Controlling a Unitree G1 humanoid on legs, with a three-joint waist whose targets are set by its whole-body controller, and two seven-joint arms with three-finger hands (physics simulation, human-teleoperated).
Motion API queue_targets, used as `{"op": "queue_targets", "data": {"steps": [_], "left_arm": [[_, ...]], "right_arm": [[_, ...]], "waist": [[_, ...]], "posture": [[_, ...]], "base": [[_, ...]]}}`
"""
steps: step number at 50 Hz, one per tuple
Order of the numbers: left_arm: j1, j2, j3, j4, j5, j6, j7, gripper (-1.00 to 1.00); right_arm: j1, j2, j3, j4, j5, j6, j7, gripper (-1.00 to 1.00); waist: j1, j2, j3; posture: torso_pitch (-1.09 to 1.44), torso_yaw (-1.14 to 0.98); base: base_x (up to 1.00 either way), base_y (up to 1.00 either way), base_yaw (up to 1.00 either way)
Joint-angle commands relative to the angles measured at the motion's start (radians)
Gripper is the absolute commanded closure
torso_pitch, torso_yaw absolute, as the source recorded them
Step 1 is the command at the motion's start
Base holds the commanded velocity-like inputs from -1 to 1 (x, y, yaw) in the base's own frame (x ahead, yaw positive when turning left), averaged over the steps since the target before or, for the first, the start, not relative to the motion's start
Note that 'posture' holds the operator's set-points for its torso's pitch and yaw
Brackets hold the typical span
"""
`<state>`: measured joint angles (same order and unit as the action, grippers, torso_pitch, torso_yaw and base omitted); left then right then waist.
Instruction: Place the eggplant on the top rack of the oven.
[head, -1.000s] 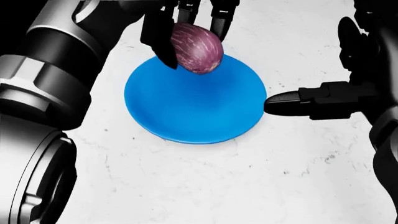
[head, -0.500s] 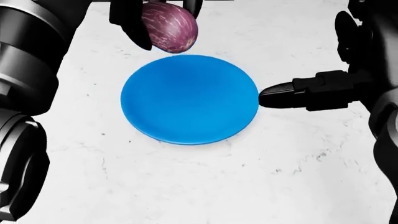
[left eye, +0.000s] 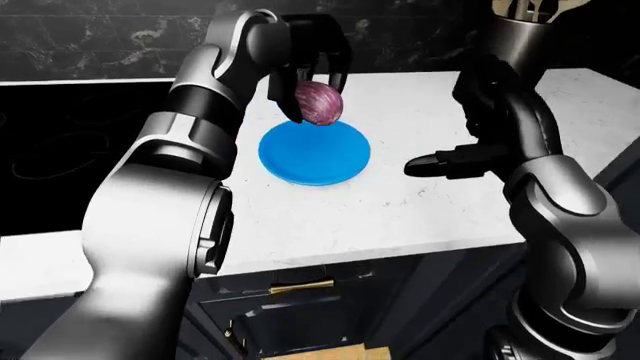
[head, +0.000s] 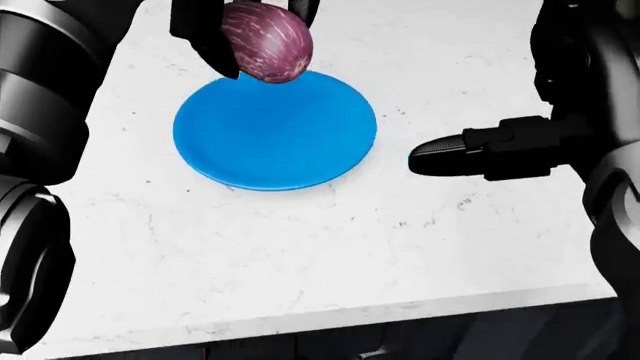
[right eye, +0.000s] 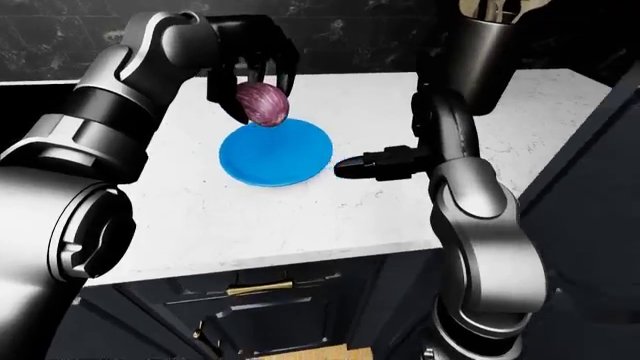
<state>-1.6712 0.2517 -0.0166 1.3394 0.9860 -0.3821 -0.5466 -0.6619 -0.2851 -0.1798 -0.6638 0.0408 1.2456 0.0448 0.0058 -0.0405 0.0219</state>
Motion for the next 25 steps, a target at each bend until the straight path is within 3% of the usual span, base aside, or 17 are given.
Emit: {"op": "queue_targets", "data": {"steps": [1, 2, 3, 4, 5, 6, 9, 13, 14, 15, 19, 21, 22, 24, 25], "left_arm": [[-0.042, 0.003, 0.008, -0.037, -0.014, -0.007, 0.017, 1.00], [-0.040, 0.003, 0.007, -0.037, -0.013, -0.009, 0.019, 1.00], [-0.038, 0.003, 0.007, -0.036, -0.012, -0.009, 0.019, 1.00], [-0.036, 0.002, 0.006, -0.036, -0.011, -0.009, 0.020, 1.00], [-0.034, 0.002, 0.006, -0.036, -0.010, -0.010, 0.021, 1.00], [-0.034, 0.002, 0.006, -0.036, -0.010, -0.010, 0.019, 1.00], [-0.037, 0.000, 0.008, -0.035, -0.011, -0.008, 0.019, 1.00], [-0.035, 0.000, 0.008, -0.036, -0.011, -0.007, 0.018, 1.00], [-0.037, -0.001, 0.008, -0.035, -0.011, -0.006, 0.018, 1.00], [-0.037, -0.001, 0.008, -0.035, -0.010, -0.006, 0.018, 1.00], [-0.034, 0.001, 0.008, -0.035, -0.010, -0.008, 0.020, 1.00], [-0.037, 0.002, 0.009, -0.035, -0.010, -0.006, 0.020, 1.00], [-0.038, 0.002, 0.009, -0.036, -0.010, -0.006, 0.018, 1.00], [-0.038, 0.003, 0.010, -0.036, -0.011, -0.005, 0.018, 1.00], [-0.038, 0.003, 0.009, -0.036, -0.011, -0.004, 0.019, 1.00]], "right_arm": [[-0.025, -0.012, -0.014, -0.016, -0.011, -0.025, -0.006, -1.00], [-0.026, -0.011, -0.012, -0.013, -0.012, -0.028, -0.005, -1.00], [-0.028, -0.011, -0.012, -0.011, -0.012, -0.029, -0.005, -1.00], [-0.024, -0.009, -0.011, -0.008, -0.013, -0.035, -0.005, -1.00], [-0.020, -0.008, -0.011, -0.008, -0.014, -0.037, -0.004, -1.00], [-0.020, -0.008, -0.011, -0.007, -0.015, -0.038, -0.004, -1.00], [-0.027, -0.009, -0.009, -0.009, -0.016, -0.029, -0.002, -1.00], [-0.019, -0.007, -0.011, -0.008, -0.018, -0.041, 0.001, -1.00], [-0.020, -0.007, -0.010, -0.006, -0.019, -0.046, 0.002, -1.00], [-0.020, -0.006, -0.010, -0.005, -0.019, -0.048, 0.001, -1.00], [-0.014, -0.001, -0.012, -0.013, -0.020, -0.052, 0.000, -1.00], [-0.015, 0.001, -0.012, -0.014, -0.021, -0.055, 0.000, -1.00], [-0.013, 0.001, -0.011, -0.013, -0.021, -0.058, 0.000, -1.00], [-0.012, 0.002, -0.014, -0.013, -0.022, -0.064, -0.002, -1.00], [-0.014, 0.003, -0.014, -0.016, -0.021, -0.064, -0.003, -1.00]], "waist": [[-0.005, -0.004, -0.025], [-0.004, -0.025, -0.026], [-0.004, -0.063, -0.033], [0.001, -0.074, -0.044], [-0.005, -0.054, -0.034], [-0.001, -0.058, -0.033], [0.003, -0.033, -0.043], [0.008, -0.012, -0.035], [0.006, -0.007, -0.021], [-0.001, -0.003, 0.008], [-0.015, 0.020, 0.029], [-0.026, 0.049, 0.022], [-0.032, 0.080, 0.013], [-0.027, 0.065, 0.021], [-0.028, 0.062, 0.012]], "posture": [[0.00, 0.00], [0.00, 0.00], [0.00, 0.00], [0.00, 0.00], [0.00, 0.00], [0.00, 0.00], [0.00, 0.00], [0.00, 0.00], [0.00, 0.00], [0.00, 0.00], [0.00, 0.00], [0.00, 0.00], [0.00, 0.00], [0.00, 0.00], [0.00, 0.00]], "base": [[-0.23, 0.00, 0.00], [-0.23, 0.00, 0.00], [-0.23, 0.00, 0.00], [-0.23, 0.00, 0.00], [-0.22, 0.00, 0.00], [-0.23, 0.00, 0.00], [-0.23, 0.00, 0.00], [-0.21, 0.00, 0.00], [0.00, 0.00, 0.00], [0.00, 0.00, 0.00], [0.00, 0.00, 0.00], [0.00, 0.00, 0.00], [0.00, 0.00, 0.00], [0.00, 0.00, 0.00], [0.00, 0.00, 0.00]]}}
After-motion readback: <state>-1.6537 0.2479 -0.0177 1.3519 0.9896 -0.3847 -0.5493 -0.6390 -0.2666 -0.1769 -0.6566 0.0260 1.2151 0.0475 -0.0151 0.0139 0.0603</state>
